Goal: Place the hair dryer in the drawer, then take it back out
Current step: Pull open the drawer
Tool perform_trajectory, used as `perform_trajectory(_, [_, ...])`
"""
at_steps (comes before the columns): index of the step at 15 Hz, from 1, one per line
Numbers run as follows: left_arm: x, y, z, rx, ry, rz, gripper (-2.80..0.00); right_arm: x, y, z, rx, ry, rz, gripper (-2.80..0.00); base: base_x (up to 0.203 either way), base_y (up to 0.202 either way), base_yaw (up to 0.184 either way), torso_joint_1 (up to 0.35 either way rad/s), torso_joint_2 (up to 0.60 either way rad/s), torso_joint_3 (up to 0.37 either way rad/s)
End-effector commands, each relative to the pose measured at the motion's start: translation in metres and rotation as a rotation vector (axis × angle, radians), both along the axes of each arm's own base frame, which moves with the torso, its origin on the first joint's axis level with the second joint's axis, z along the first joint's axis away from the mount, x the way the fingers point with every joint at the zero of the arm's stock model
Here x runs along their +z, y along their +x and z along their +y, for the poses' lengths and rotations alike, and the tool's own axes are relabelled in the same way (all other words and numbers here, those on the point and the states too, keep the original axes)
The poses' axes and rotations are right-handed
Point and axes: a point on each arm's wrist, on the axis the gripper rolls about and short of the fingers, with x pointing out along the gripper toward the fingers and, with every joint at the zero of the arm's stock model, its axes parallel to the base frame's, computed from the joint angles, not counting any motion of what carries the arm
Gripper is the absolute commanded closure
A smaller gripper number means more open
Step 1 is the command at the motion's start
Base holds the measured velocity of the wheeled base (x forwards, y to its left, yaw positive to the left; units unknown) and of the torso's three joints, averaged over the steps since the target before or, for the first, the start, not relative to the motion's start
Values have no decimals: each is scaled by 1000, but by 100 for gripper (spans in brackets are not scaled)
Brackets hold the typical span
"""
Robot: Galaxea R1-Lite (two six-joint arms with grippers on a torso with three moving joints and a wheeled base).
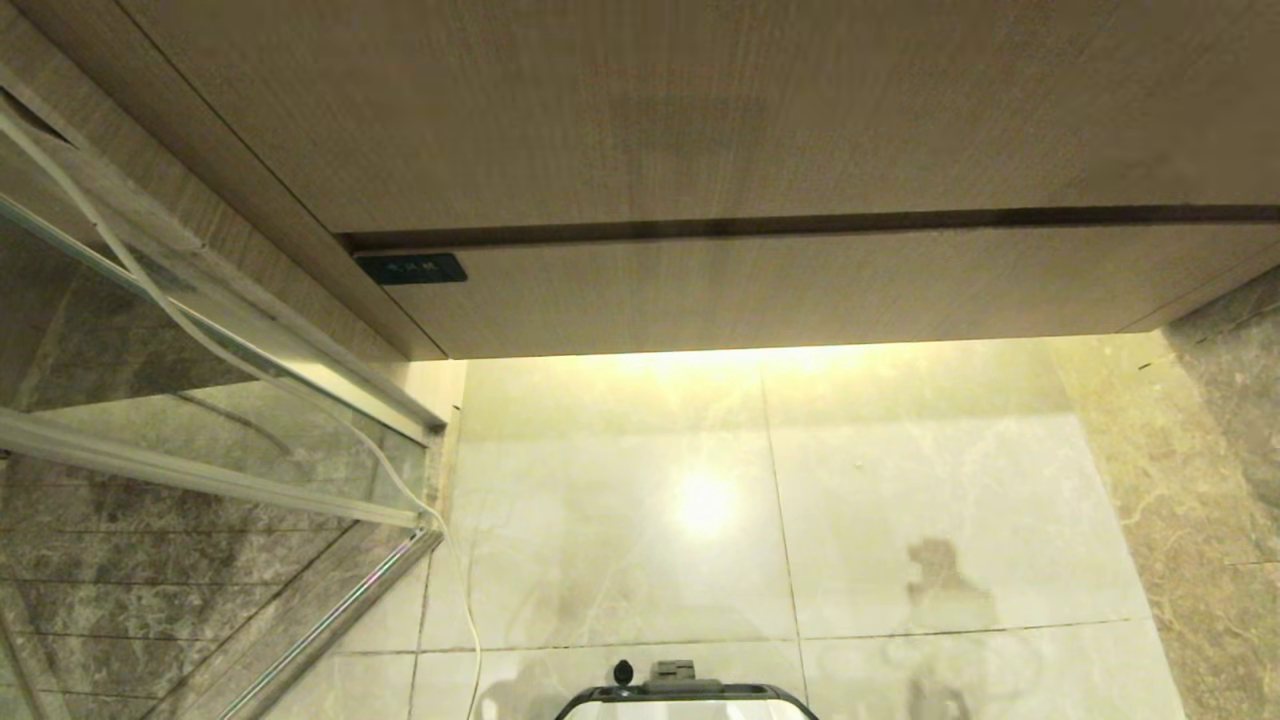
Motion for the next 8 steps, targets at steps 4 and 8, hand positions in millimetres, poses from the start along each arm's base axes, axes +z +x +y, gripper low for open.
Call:
perform_trajectory(4, [0,0,0,1,0,-1,0,-26,-126,52,84,-99,-316,0,0,0,0,0,0,0])
perform_trajectory(8, [0,0,0,1,0,1,0,-100,-170,58,163,-37,-503,0,0,0,0,0,0,0])
